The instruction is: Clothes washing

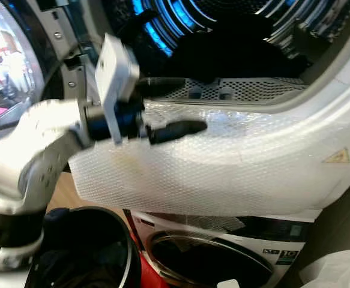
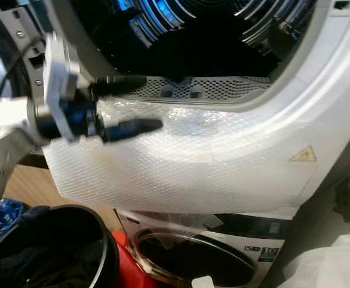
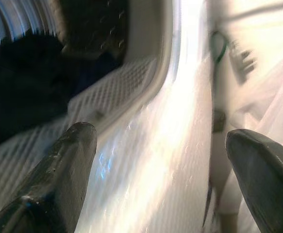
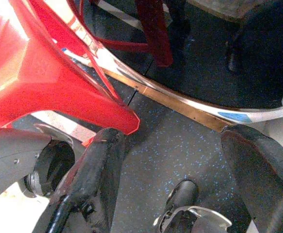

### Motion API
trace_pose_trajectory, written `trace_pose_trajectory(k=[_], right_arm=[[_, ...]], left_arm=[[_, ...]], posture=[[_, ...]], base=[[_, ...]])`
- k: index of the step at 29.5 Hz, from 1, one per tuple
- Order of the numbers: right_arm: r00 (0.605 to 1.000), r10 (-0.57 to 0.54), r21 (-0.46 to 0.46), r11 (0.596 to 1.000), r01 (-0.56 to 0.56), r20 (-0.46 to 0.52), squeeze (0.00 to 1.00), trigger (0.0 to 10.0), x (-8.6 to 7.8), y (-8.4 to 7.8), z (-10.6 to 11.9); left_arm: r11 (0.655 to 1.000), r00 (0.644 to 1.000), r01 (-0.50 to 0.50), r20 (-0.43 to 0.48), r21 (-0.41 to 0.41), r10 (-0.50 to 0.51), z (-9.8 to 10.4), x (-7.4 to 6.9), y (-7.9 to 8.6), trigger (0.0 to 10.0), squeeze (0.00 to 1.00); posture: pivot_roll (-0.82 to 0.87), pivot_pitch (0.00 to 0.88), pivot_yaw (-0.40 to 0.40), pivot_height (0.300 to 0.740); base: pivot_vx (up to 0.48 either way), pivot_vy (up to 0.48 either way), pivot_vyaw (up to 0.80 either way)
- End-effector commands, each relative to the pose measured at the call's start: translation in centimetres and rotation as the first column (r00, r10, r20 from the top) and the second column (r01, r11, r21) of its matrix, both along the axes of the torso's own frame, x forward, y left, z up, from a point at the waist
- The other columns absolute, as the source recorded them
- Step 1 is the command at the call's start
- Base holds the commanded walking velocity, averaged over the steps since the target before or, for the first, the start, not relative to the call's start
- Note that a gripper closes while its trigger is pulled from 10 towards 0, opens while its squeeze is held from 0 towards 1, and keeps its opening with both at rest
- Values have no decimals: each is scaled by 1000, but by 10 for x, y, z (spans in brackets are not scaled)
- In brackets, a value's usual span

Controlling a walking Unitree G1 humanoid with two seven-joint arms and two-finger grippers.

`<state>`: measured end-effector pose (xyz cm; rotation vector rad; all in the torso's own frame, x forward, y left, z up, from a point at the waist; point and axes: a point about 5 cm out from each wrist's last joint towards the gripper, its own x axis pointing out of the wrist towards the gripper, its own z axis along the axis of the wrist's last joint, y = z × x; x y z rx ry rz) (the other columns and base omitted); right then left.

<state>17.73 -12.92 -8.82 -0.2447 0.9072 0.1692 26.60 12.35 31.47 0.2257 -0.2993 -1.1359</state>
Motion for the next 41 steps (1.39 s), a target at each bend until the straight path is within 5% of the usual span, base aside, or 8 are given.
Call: trace_pose_trajectory(k=[1, 7, 12, 23, 29, 32, 34, 41], right_arm=[[1000, 25, 16, 1000, -25, -10, 0, 10000, 2, 10, 1], [999, 44, 9, 999, -44, -11, 0, 10000, 5, 9, 2], [996, 83, -26, 996, -83, -17, 0, 10000, 8, -1, 3], [990, 140, -71, 988, -140, 2, 0, 10000, 24, -15, 10], [989, 151, -86, 985, -150, 0, 0, 10000, 26, -21, 12], [984, 177, -87, 980, -177, -13, 0, 10000, 24, -18, 10], [981, 192, -83, 978, -193, -19, 0, 10000, 22, -14, 9], [976, 215, -66, 974, -216, -30, 0, 10000, 17, -5, 7]], left_arm=[[995, 995, -103, 2, 8, 103, -10, -7, 2, 10000, 0], [919, 918, -394, -47, 18, 394, -44, -14, 18, 10000, 0], [684, 672, -728, -147, 47, 726, -89, -22, 56, 10000, 0], [490, 464, -868, -223, 76, 857, -124, -38, 55, 10000, 0], [264, 219, -948, -236, 178, 947, -145, -65, 83, 10000, 0], [169, 109, -958, -252, 233, 962, -155, -78, 104, 10000, 192], [75, -6, -956, -275, 284, 961, -161, -85, 115, 10000, 1000], [-107, -221, -899, -228, 426, 948, -169, -124, 126, 10000, 1000]], posture=[[239, 0, 142, 740], [262, 0, 119, 740], [306, 0, 59, 740], [372, 0, -53, 740], [420, 0, -60, 740], [445, 0, -61, 740], [457, 0, -58, 740], [492, 0, -35, 740]], base=[[0, 0, 0], [0, 0, 0], [0, 0, 0], [0, 0, 0], [0, 0, 0], [0, 0, 0], [0, 0, 0], [0, 0, 0]])
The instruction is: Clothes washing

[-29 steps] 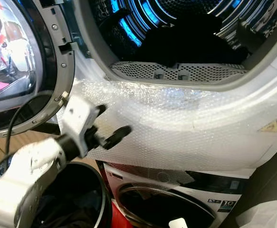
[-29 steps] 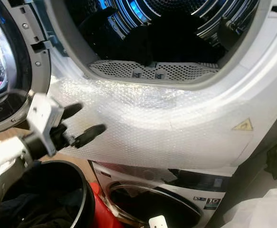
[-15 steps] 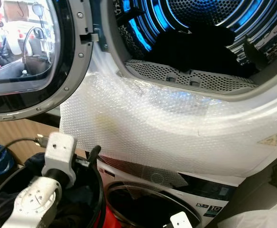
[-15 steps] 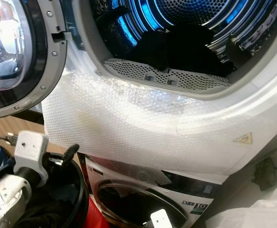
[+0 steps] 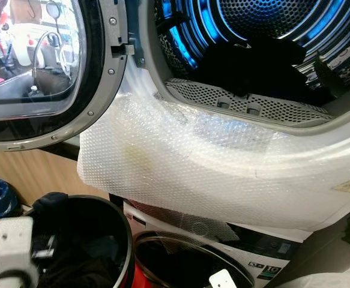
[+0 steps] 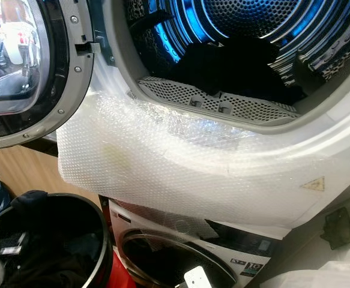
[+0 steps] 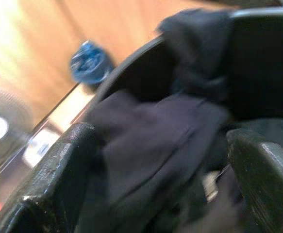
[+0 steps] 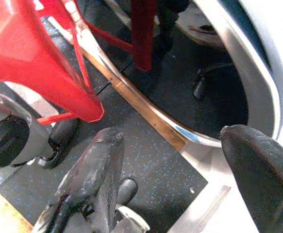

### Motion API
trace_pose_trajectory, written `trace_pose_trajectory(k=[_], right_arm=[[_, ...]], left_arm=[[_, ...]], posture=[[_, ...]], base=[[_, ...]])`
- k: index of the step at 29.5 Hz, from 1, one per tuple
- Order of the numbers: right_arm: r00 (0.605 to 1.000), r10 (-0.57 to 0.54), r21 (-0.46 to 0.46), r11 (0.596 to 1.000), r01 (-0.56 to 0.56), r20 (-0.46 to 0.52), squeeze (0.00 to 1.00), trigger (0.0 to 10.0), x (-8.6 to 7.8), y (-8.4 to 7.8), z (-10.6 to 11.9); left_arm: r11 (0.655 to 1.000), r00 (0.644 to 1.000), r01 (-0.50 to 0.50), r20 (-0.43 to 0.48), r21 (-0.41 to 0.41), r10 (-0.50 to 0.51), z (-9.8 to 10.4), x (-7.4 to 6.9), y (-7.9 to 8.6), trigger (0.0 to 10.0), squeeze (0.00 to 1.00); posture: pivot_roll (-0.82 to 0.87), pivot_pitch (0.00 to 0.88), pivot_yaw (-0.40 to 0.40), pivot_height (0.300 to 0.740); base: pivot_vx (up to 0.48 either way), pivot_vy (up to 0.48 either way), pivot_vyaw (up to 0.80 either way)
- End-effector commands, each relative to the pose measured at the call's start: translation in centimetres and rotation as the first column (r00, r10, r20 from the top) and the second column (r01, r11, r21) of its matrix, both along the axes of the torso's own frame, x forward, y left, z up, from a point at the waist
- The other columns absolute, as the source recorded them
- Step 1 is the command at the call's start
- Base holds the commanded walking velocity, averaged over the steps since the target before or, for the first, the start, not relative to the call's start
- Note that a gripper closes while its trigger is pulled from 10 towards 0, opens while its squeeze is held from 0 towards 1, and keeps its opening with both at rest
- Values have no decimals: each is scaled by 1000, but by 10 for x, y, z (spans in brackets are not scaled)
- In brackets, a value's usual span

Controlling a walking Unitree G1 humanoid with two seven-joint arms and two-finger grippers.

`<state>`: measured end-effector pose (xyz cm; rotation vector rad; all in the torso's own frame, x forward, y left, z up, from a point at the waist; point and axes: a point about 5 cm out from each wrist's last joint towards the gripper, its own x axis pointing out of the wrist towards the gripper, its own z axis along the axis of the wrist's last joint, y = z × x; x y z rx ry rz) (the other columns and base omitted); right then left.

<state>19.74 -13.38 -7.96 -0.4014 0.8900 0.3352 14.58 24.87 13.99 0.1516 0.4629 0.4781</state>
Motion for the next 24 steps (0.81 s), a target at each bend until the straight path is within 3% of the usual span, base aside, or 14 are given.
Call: trace_pose_trajectory(k=[1, 10, 24], right_arm=[[1000, 7, -4, 1000, -7, -20, 0, 10000, -3, 0, -2], [999, 35, -6, 999, -35, -24, 0, 10000, -3, 1, -2], [999, 34, -6, 999, -34, -15, 0, 10000, 0, 0, 0]], left_arm=[[999, 1000, -24, 10, 23, 24, 6, -5, 0, 10000, 1000], [990, 992, -125, 26, 62, 124, 21, -18, 12, 10000, 1000], [1000, 995, -17, 102, 15, 16, 24, 12, 14, 10000, 1000]], posture=[[498, 0, -36, 740], [535, 0, -48, 740], [508, 0, -68, 740]], base=[[0, 0, 0], [0, 0, 0], [0, 0, 0]])
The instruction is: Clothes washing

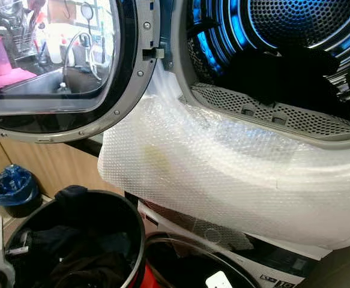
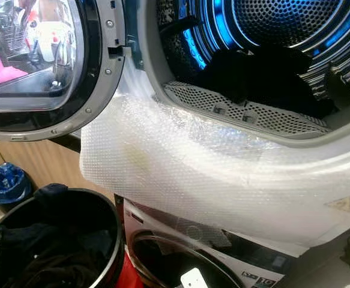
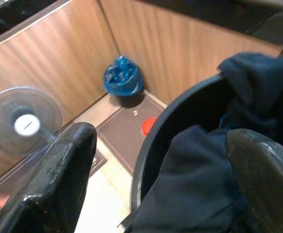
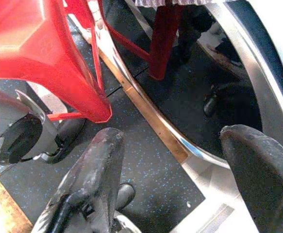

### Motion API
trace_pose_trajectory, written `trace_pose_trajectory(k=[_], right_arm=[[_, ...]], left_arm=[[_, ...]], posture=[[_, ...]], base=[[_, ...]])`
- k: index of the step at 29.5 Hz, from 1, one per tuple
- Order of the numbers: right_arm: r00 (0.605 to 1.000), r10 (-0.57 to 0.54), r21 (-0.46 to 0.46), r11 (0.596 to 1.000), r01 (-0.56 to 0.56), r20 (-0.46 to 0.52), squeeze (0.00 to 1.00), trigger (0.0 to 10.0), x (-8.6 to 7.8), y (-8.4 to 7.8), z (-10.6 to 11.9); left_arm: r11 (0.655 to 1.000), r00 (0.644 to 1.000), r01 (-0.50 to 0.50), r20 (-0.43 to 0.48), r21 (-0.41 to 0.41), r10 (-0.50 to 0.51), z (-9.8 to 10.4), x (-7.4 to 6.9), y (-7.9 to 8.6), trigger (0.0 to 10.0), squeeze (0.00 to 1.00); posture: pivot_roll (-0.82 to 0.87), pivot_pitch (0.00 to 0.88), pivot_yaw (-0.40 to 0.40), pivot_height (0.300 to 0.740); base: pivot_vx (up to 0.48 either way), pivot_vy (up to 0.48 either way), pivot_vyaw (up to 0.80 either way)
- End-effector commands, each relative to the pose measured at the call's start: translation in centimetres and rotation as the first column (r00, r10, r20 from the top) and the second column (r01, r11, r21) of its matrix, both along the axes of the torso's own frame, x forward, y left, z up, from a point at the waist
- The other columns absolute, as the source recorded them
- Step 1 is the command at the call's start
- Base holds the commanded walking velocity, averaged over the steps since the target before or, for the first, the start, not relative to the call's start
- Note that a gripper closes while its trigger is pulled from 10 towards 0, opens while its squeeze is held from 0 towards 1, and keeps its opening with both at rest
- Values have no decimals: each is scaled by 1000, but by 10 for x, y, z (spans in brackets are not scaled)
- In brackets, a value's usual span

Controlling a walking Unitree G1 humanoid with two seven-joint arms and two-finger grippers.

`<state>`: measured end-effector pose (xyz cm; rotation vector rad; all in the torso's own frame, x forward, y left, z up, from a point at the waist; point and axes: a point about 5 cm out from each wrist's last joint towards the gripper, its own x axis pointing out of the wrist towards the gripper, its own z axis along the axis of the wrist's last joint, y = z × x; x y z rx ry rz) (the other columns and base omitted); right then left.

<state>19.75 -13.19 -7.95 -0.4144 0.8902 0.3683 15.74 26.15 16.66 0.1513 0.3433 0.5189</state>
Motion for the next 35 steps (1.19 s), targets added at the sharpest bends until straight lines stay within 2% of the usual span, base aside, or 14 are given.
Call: trace_pose_trajectory(k=[1, 7, 10, 11, 16, 19, 20, 21, 22, 23, 26, 27, 31, 35], right_arm=[[1000, -4, -10, 1000, 4, -7, 0, 10000, 0, -3, 0], [1000, -13, -17, 1000, 13, -8, 0, 10000, 0, -8, 0], [1000, -14, -19, 1000, 14, -8, 0, 10000, 0, -9, 0], [1000, -8, -20, 1000, 8, -9, 0, 10000, 0, -8, 0], [1000, -5, -19, 1000, 5, -9, 0, 10000, 0, -7, 0], [1000, -5, -12, 1000, 4, -4, 0, 10000, 2, -4, 1], [1000, -5, -9, 1000, 5, -2, 0, 10000, 2, -3, 1], [1000, -5, -9, 1000, 5, -2, 0, 10000, 2, -3, 1], [1000, -5, -7, 1000, 5, -2, 0, 10000, 3, -2, 1], [1000, -5, -7, 1000, 5, -2, 0, 10000, 3, -2, 1], [1000, -12, -7, 1000, 12, -3, 0, 10000, 2, -3, 1], [1000, -12, -7, 1000, 12, -3, 0, 10000, 2, -3, 1], [999, -47, -17, 999, 47, -7, 0, 10000, -2, -11, -1], [999, -54, -21, 998, 53, -10, 0, 10000, -4, -13, -2]], left_arm=[[999, 999, 24, -28, -26, -24, -4, 1, 2, 10000, 1000], [996, 992, 87, -93, -31, -89, -12, 1, 4, 10000, 1000], [994, 992, 104, -70, -32, -106, -9, 5, 5, 10000, 820], [952, 952, 305, -14, -30, -305, 3, 18, -10, 10000, 643], [888, 888, 459, 24, -37, -459, 12, 25, -26, 10000, 647], [718, 721, 693, 34, -63, -692, 22, 27, -47, 10000, 1000], [666, 668, 743, 17, -73, -744, 23, 26, -49, 10000, 1000], [666, 668, 743, 17, -73, -744, 23, 26, -49, 10000, 1000], [592, 593, 802, -20, -84, -805, 21, 25, -47, 10000, 1000], [592, 593, 802, -20, -84, -805, 21, 25, -47, 10000, 1000], [460, 445, 871, -119, -174, -888, 9, 28, -31, 10000, 1000], [460, 445, 871, -119, -174, -888, 9, 28, -31, 10000, 1000], [318, 248, 888, -238, -333, -939, -9, 30, -9, 10000, 1000], [280, 153, 896, -353, -345, -923, -15, 34, 3, 10000, 1000]], posture=[[504, 0, -68, 740], [495, 0, -70, 740], [501, 0, -75, 740], [503, 0, -77, 740], [504, 0, -77, 740], [492, 0, -71, 740], [491, 0, -72, 740], [491, 0, -72, 740], [489, 0, -70, 740], [489, 0, -70, 740], [458, 0, -64, 740], [458, 0, -64, 740], [426, 0, -58, 740], [405, 0, -53, 740]], base=[[0, 0, 0], [0, 0, 0], [0, 0, 0], [0, 0, 0], [0, 0, 0], [0, 0, 0], [0, 0, 0], [0, 0, 0], [0, 0, 0], [0, 0, 0], [0, 0, 0], [0, 0, 0], [0, 0, 0], [0, 0, 0]])
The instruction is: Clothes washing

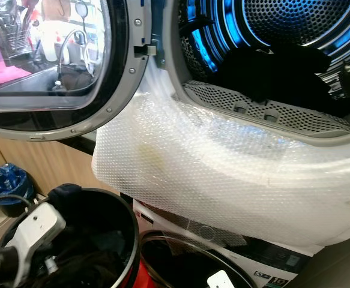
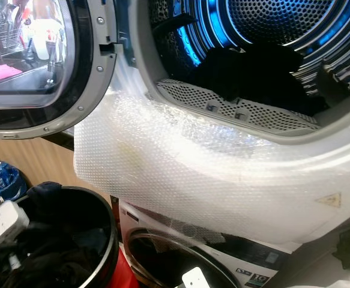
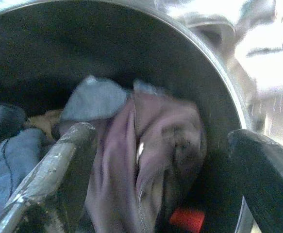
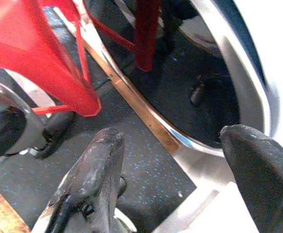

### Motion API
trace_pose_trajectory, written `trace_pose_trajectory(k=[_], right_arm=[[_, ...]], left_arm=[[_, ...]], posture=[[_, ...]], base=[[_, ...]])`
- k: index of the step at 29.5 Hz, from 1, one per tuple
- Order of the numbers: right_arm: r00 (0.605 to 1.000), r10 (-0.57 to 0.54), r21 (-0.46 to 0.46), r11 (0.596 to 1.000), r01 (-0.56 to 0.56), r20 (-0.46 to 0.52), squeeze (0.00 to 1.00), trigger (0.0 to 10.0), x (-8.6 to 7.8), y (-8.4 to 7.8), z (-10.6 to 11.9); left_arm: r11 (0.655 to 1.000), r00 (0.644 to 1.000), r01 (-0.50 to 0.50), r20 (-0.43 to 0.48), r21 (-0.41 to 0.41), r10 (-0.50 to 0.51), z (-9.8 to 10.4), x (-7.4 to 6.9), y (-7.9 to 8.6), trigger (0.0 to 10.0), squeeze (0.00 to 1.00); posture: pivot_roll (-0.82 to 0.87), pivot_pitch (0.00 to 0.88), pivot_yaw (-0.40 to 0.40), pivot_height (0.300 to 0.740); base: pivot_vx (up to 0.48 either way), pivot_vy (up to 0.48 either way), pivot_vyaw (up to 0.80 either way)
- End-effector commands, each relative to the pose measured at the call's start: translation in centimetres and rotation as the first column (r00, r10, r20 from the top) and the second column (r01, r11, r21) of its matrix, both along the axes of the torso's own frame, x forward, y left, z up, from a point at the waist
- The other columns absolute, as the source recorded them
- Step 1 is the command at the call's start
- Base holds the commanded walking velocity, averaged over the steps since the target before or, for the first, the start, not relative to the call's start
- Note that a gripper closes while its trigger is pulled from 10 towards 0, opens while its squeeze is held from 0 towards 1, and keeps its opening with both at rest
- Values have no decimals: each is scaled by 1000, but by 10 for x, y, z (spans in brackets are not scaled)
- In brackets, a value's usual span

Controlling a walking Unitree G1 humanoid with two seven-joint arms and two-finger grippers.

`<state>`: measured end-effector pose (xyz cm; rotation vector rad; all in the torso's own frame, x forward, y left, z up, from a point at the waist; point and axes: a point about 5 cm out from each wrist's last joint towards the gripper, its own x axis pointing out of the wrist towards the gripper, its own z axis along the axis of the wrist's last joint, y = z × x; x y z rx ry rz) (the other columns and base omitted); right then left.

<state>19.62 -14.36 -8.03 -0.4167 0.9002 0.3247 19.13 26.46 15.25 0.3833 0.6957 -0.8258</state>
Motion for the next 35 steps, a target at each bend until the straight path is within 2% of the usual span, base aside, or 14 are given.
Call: trace_pose_trajectory(k=[1, 3, 4, 5, 7, 13, 15, 17, 20, 23, 28, 32, 35], right_arm=[[1000, -20, -1, 1000, 20, -13, 0, 10000, -4, -2, -2], [1000, -20, -1, 1000, 20, -16, 0, 10000, -5, -2, -3], [1000, -23, 0, 1000, 23, -16, 0, 10000, -6, -2, -3], [999, -30, 2, 1000, 30, -15, 0, 10000, -6, -2, -3], [999, -39, 3, 999, 39, -14, 0, 10000, -7, -4, -3], [998, -55, -11, 998, 55, -16, 0, 10000, -11, -13, -5], [998, -62, -18, 998, 61, -16, 0, 10000, -14, -17, -6], [997, -79, -30, 996, 79, -17, 0, 10000, -17, -26, -7], [995, -102, -40, 994, 101, -20, 0, 10000, -21, -31, -8], [992, -121, -41, 992, 121, -21, 0, 10000, -24, -34, -9], [991, -131, -38, 991, 130, -21, 0, 10000, -26, -33, -10], [990, -136, -24, 990, 136, -22, 0, 10000, -27, -27, -11], [991, -135, -22, 991, 135, -22, 0, 10000, -27, -26, -11]], left_arm=[[994, 997, 80, -24, 69, -79, -6, 3, 5, 10000, 1000], [990, 991, 133, -32, 41, -131, -9, 9, 7, 10000, 1000], [986, 987, 160, -33, 52, -158, -10, 11, 6, 10000, 1000], [968, 970, 238, -60, 81, -234, -16, 15, 7, 10000, 1000], [952, 955, 293, -68, 90, -287, -20, 21, 8, 10000, 1000], [936, 940, 342, -24, 84, -342, -37, 46, 0, 10000, 1000], [929, 934, 358, -27, 95, -357, -43, 52, -3, 10000, 1000], [919, 922, 387, -42, 70, -385, -50, 59, -8, 10000, 1000], [902, 903, 428, -66, 54, -425, -54, 60, -12, 10000, 1000], [864, 860, 503, -120, 28, -496, -48, 56, -14, 10000, 1000], [843, 837, 537, -150, 29, -527, -46, 56, -11, 10000, 1000], [791, 776, 606, -281, 84, -564, -55, 50, -4, 10000, 1000], [754, 747, 643, -328, 133, -578, -60, 47, -1, 10000, 1000]], posture=[[397, 0, -51, 740], [391, 0, -50, 740], [379, 0, -49, 740], [369, 0, -47, 740], [347, 0, -45, 740], [281, 0, -53, 740], [263, 0, -57, 740], [222, 0, -56, 740], [212, 0, -54, 740], [187, 0, -34, 740], [179, 0, -25, 740], [168, 0, -8, 740], [168, 0, -6, 740]], base=[[0, 0, 0], [0, 0, 0], [0, 0, 0], [0, 0, 0], [0, 0, 0], [0, 0, 0], [0, 0, 0], [0, 0, 0], [0, 0, 0], [0, 0, 0], [0, 0, 0], [0, 0, 0], [0, 0, 0]])
